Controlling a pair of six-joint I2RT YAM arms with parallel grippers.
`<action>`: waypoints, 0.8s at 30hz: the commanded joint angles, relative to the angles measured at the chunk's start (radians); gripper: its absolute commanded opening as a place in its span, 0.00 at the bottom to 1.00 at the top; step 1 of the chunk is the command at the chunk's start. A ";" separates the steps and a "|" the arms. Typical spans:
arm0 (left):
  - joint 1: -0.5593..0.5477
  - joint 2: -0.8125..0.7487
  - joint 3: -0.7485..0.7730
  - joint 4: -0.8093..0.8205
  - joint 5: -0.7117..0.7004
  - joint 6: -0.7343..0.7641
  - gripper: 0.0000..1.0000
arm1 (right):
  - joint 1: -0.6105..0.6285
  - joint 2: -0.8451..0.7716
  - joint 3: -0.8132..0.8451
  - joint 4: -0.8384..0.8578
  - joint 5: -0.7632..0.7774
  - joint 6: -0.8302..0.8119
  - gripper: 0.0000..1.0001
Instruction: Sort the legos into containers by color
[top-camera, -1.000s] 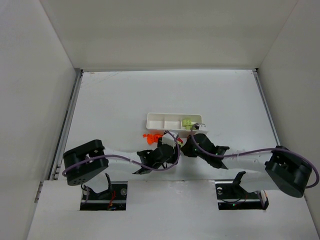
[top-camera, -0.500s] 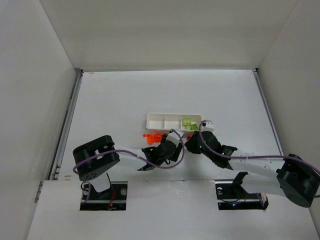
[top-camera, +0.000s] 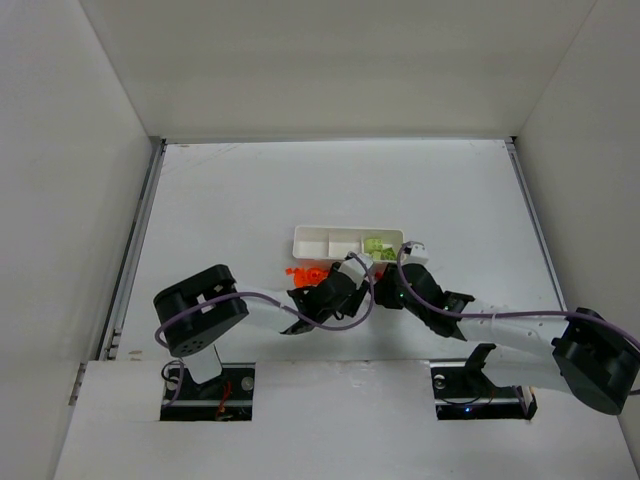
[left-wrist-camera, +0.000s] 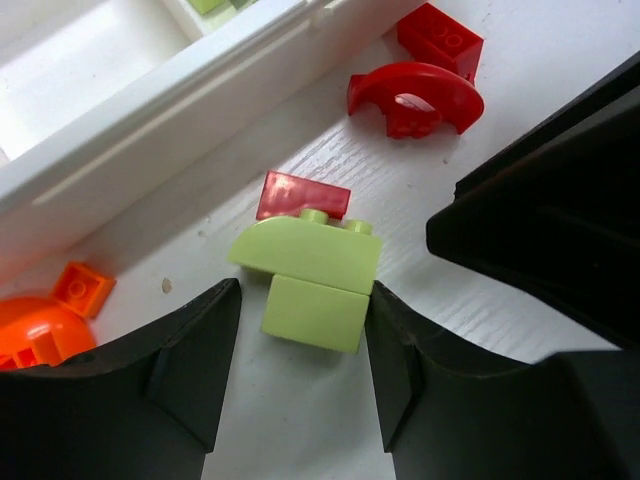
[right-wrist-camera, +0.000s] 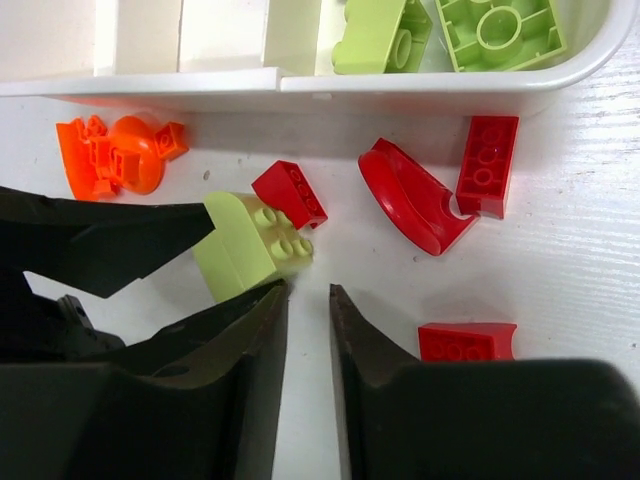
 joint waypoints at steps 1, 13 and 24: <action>0.001 0.021 0.044 0.011 0.010 0.044 0.47 | -0.009 -0.003 0.002 0.039 0.009 -0.015 0.34; -0.033 -0.182 -0.023 -0.075 0.030 0.003 0.20 | -0.055 -0.076 0.019 0.039 -0.055 -0.035 0.61; 0.000 -0.540 -0.120 -0.129 0.166 -0.091 0.20 | -0.171 -0.320 0.032 0.071 -0.336 0.061 0.79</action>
